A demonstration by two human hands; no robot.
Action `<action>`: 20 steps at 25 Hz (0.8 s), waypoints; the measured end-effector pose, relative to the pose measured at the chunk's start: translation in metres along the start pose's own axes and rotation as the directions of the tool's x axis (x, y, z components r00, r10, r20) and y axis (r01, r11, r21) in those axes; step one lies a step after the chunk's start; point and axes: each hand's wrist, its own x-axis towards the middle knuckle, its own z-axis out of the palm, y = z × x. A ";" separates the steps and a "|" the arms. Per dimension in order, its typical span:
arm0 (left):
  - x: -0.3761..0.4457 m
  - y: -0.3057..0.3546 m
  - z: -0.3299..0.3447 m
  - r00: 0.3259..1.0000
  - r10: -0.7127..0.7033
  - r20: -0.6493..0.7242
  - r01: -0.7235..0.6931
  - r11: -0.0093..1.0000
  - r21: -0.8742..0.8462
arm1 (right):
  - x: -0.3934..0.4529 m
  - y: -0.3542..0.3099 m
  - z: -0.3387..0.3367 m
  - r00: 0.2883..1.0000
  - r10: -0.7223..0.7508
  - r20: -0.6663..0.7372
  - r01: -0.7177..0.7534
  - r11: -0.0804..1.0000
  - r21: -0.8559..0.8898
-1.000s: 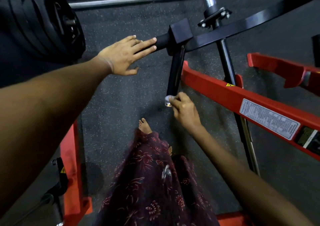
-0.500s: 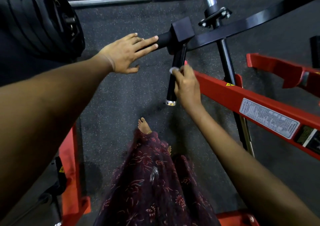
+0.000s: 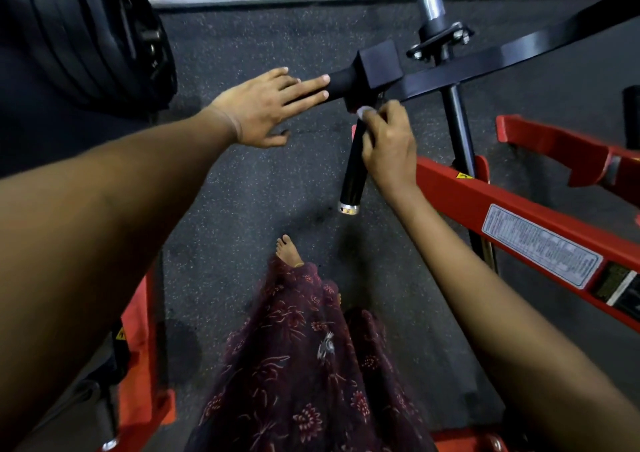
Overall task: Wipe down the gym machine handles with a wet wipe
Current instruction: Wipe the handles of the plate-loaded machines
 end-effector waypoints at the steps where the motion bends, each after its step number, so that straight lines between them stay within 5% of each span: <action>1: 0.000 0.000 0.000 1.000 -0.002 0.000 0.002 1.000 0.006 | -0.009 -0.001 0.001 0.998 -0.047 0.035 0.047 0.999 -0.014; 4: -0.001 0.001 -0.002 1.000 -0.013 0.002 0.013 1.000 0.021 | -0.044 -0.004 -0.001 0.960 -0.163 0.229 0.182 0.981 -0.064; 7: 0.000 0.000 0.000 1.000 -0.009 -0.015 0.009 0.999 0.038 | -0.048 -0.007 -0.013 0.877 -0.096 0.471 0.115 0.993 -0.010; 9: -0.001 0.000 0.001 1.000 -0.008 -0.009 0.008 0.999 0.043 | -0.024 -0.006 -0.022 0.921 -0.107 0.373 0.113 0.994 0.006; 12: -0.001 0.002 0.001 1.000 -0.018 -0.022 0.019 0.999 0.037 | 0.015 -0.011 -0.016 0.963 -0.149 0.226 0.196 0.960 -0.201; 16: -0.001 0.000 0.002 0.999 -0.014 -0.042 0.015 1.000 0.027 | 0.017 -0.036 -0.002 0.907 -0.125 0.401 0.319 0.827 -0.463; 20: -0.001 0.002 0.000 0.999 -0.014 -0.051 0.014 1.000 0.000 | -0.012 -0.058 0.005 0.773 -0.039 0.633 0.393 0.812 -0.431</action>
